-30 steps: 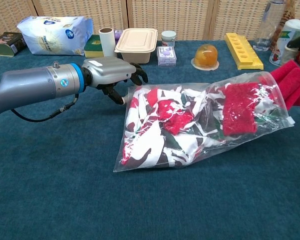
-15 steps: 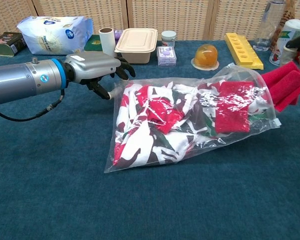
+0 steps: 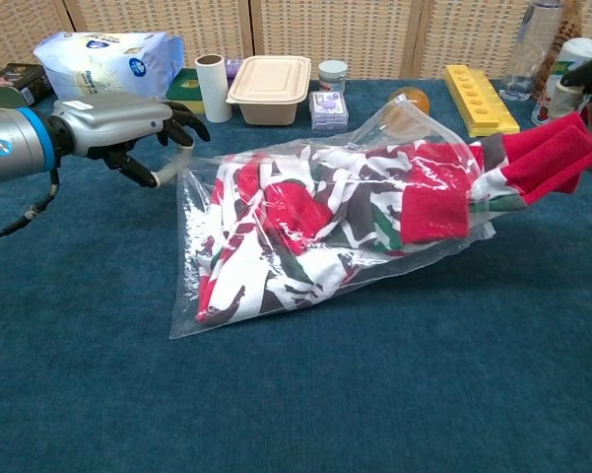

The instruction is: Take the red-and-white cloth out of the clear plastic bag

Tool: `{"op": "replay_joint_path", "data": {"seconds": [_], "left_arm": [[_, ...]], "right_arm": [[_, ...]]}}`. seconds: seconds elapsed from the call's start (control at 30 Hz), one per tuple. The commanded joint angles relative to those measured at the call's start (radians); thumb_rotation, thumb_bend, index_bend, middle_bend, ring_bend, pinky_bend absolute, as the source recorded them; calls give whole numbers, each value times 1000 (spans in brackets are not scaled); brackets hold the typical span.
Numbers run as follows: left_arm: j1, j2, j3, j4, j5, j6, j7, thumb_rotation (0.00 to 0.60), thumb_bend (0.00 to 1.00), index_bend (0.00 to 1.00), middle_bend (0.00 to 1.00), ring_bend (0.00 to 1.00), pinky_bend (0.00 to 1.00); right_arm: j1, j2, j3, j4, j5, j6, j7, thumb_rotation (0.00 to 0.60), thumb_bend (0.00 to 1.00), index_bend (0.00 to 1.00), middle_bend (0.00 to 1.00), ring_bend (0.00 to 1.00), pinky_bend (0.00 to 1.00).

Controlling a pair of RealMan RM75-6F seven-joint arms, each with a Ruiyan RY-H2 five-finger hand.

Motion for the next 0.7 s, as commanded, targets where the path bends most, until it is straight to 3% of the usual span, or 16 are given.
{"op": "replay_joint_path", "data": {"seconds": [0.03,0.7], "left_arm": [[19,21,2,-19,-8,11,-1,600,562,617,160,65,255],[179,201,13,-139,-32,138,30,600,563,616,160,65,255]], "right_arm": [[0,1,3,-2,2,1,-3,600,612,724,518,611,600],[-24,60,46,-24,56,45,-13,600,611,730,530,620,601]]}}
